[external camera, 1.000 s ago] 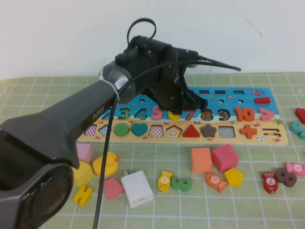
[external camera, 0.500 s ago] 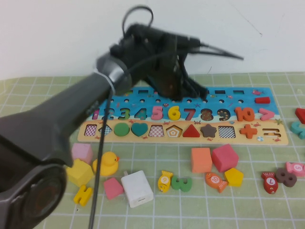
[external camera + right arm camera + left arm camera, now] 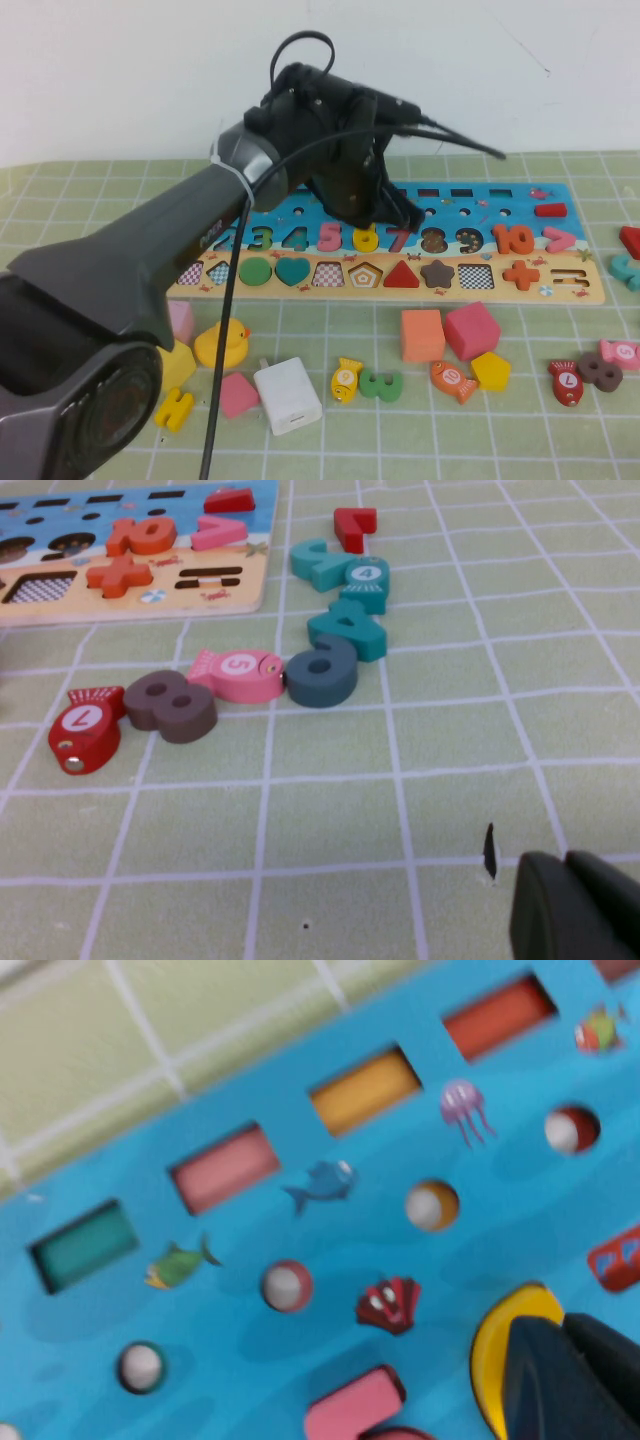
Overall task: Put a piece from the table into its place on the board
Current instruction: Place the "number 6" into the hole of the number 6
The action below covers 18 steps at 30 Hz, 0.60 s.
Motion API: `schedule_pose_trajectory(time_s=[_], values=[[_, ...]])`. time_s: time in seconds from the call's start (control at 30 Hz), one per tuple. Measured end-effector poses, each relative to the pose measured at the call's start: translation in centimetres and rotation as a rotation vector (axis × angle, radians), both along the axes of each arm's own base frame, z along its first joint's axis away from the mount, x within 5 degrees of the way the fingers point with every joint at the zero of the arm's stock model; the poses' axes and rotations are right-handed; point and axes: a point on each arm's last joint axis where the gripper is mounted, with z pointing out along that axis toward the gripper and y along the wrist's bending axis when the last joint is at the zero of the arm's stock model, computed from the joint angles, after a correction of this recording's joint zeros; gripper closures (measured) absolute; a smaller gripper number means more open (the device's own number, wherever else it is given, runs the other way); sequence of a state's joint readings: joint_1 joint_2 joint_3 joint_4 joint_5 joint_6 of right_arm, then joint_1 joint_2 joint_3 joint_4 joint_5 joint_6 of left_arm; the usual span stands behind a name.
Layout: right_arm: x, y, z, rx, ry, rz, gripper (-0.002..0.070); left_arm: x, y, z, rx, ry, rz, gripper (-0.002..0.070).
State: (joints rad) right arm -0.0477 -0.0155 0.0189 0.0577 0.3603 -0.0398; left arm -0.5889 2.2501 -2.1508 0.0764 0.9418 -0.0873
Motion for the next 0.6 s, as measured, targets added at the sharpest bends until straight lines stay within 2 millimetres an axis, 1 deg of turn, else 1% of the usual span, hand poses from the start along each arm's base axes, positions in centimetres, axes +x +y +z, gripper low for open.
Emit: schedule_pose_trajectory(time_s=[0.23,0.43,0.53,0.6], values=[[0.0,0.0,0.0,0.000,0.000,0.000,0.0679,-0.3,0.1,-0.5,0.033,0.043,-0.034,0.0676],[0.0,0.0,0.0,0.000,0.000,0.000,0.0679,-0.4,0.1,-0.5,0.059,0.037,-0.082,0.0676],[0.0,0.0,0.0,0.000,0.000,0.000,0.0679,-0.7,0.3,0.6,0.064,0.024,-0.098,0.0676],[0.0,0.0,0.0,0.000,0.000,0.000,0.0679,-1.1,0.7,2.3,0.062,-0.013,-0.104,0.0676]])
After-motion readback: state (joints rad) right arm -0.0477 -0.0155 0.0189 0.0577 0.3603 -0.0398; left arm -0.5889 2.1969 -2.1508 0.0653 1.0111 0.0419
